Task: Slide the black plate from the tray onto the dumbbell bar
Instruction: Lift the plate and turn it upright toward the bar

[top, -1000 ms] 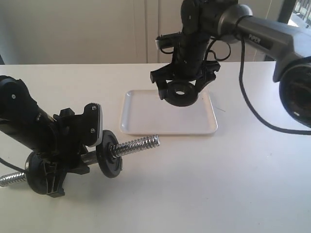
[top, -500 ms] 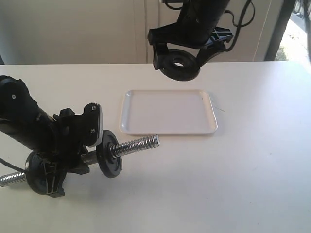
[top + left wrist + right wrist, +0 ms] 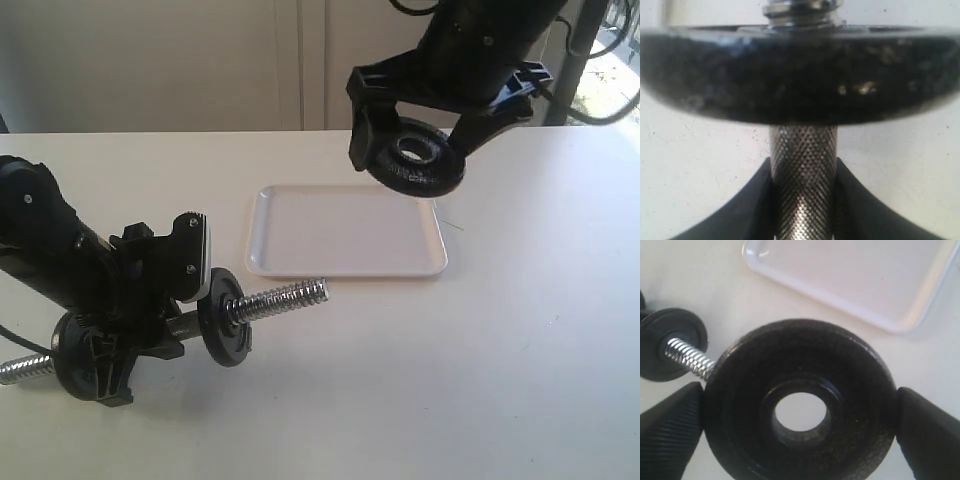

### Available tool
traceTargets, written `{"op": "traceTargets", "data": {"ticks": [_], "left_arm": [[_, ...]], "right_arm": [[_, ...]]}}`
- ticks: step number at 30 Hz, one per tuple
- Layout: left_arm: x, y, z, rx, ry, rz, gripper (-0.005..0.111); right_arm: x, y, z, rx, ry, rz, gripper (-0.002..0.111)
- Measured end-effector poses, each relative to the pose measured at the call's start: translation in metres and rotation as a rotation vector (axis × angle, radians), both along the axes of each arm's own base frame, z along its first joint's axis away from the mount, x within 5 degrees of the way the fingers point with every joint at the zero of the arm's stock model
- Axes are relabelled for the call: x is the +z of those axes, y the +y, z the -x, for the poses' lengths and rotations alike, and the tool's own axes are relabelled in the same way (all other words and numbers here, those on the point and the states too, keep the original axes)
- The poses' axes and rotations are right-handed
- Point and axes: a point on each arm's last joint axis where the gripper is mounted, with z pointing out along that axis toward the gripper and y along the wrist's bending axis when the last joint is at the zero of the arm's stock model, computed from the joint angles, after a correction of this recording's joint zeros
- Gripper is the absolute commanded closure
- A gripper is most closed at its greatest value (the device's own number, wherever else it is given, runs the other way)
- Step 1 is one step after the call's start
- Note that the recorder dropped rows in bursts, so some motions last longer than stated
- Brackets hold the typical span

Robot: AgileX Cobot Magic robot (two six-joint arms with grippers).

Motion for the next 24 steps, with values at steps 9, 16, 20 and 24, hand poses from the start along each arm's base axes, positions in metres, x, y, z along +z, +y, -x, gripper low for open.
{"op": "traceTargets", "data": {"ticks": [9, 16, 20, 24], "left_arm": [[0.000, 0.000, 0.000, 0.000, 0.000, 0.000, 0.107], [0.000, 0.000, 0.000, 0.000, 0.000, 0.000, 0.107], [0.000, 0.000, 0.000, 0.000, 0.000, 0.000, 0.107], [0.000, 0.000, 0.000, 0.000, 0.000, 0.000, 0.107]], "right_arm": [[-0.021, 0.007, 0.029, 0.152, 0.127, -0.142, 0.108], [-0.036, 0.004, 0.031, 0.220, 0.177, -0.304, 0.108], [-0.045, -0.004, 0.028, 0.244, 0.177, -0.402, 0.108], [-0.055, -0.011, 0.028, 0.274, 0.163, -0.503, 0.108]]}}
